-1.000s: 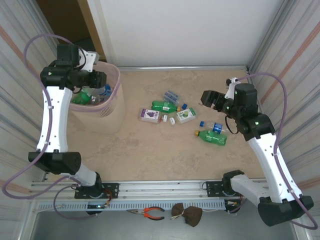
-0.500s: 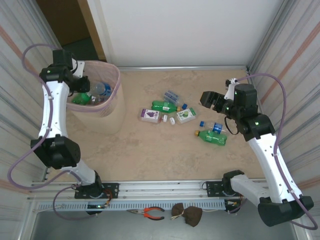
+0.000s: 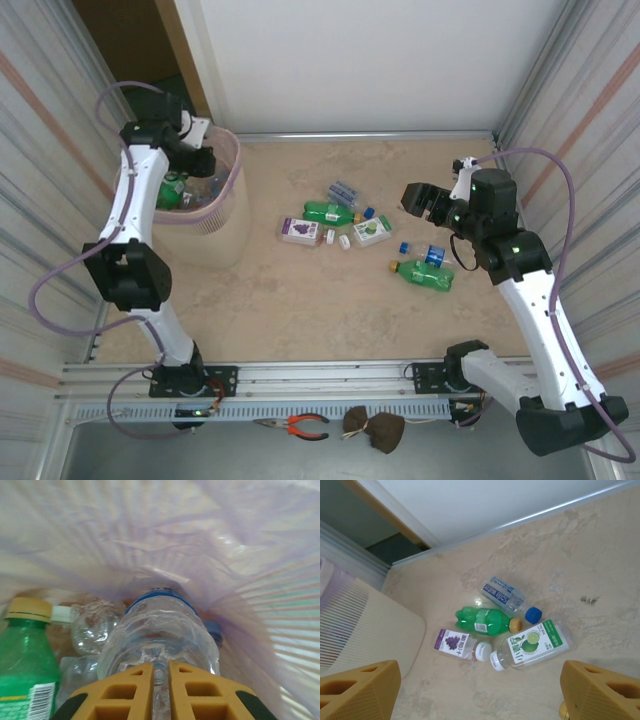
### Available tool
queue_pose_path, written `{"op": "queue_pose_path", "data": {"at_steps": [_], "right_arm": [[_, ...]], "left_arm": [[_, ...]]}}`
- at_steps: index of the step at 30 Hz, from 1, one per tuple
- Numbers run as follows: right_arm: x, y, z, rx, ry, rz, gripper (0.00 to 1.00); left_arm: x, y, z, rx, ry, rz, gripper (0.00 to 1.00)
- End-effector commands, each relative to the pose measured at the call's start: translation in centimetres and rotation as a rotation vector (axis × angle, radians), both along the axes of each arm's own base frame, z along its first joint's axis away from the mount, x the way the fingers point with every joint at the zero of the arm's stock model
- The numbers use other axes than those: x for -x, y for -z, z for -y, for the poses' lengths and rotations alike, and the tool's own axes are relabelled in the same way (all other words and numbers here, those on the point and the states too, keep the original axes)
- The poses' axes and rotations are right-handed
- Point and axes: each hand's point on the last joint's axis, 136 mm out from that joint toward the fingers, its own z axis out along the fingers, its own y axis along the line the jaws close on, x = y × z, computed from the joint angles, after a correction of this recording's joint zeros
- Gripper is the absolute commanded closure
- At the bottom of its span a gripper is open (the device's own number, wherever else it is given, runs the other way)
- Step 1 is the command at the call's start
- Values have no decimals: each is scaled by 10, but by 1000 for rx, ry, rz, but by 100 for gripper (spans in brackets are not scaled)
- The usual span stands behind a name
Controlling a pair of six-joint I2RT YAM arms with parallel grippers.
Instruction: Put the plastic bottles in the bin
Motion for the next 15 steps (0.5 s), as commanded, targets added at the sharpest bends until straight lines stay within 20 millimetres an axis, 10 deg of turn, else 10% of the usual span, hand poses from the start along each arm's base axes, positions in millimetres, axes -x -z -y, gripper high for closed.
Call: {"op": "queue_pose_path", "data": {"at_steps": [1, 9, 15], "right_arm": [[3, -4, 1, -23, 6, 8, 18], [-1, 4, -1, -21, -4, -9, 18], [-2, 13, -1, -1, -2, -41, 18]], "left_arm": [[-8, 7, 7, 9, 31, 0, 85], [-11, 63, 11, 25, 40, -123, 86], [-19, 64, 16, 63, 38, -99, 85]]}}
